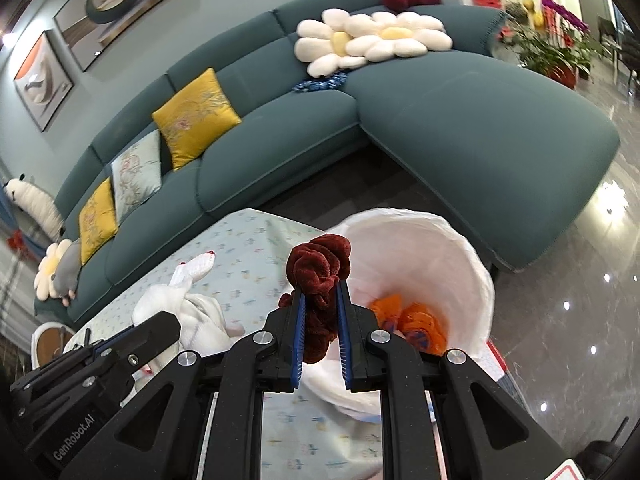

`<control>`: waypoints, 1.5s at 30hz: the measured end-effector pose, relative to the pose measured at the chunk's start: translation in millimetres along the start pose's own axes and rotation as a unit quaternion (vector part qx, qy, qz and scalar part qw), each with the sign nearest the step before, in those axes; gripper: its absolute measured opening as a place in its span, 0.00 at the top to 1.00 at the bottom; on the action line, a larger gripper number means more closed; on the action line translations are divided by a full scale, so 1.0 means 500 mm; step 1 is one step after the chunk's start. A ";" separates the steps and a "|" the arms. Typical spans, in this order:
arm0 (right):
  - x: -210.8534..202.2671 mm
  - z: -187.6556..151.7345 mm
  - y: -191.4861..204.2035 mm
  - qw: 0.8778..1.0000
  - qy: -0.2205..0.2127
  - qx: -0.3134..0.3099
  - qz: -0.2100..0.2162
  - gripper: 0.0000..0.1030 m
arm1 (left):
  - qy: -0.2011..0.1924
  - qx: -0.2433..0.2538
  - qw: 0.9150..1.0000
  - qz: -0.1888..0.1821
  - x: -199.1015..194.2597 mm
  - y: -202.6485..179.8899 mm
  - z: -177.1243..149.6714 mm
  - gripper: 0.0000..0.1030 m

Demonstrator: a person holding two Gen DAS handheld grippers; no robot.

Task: Collect trash
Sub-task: 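Carry the white cloth and dark red scrunchie over the wastebasket with both tools, then open both tools to release the cloth and scrunchie into the wastebasket, then withdraw both tools from the wastebasket back over the table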

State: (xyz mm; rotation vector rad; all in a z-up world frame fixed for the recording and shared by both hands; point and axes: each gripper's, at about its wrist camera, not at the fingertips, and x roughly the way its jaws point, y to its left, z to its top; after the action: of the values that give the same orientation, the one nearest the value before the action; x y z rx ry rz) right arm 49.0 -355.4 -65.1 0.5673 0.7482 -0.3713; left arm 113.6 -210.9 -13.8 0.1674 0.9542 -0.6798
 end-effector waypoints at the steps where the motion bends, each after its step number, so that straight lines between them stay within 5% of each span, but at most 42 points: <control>1: 0.003 -0.002 -0.010 1.000 0.002 0.004 -0.002 0.87 | 0.003 0.002 1.000 -0.001 0.008 -0.007 0.000 0.94; 11: 0.040 -0.011 -0.061 0.999 0.022 0.023 -0.015 0.81 | 0.033 0.001 0.999 -0.006 0.070 -0.030 0.001 0.91; 15: 0.044 -0.012 -0.067 0.999 0.020 0.029 -0.025 0.74 | 0.033 -0.016 0.999 0.012 0.076 -0.012 -0.003 0.63; 45: 0.043 -0.085 0.162 0.997 0.039 -0.069 -0.001 0.65 | 0.019 -0.131 0.989 0.068 -0.026 0.238 -0.077 0.58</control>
State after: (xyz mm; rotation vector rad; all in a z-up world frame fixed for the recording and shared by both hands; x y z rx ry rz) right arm 82.2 -268.4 -77.6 0.4536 0.8433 -0.2978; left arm 153.6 -95.5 -44.4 0.0140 1.0498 -0.4219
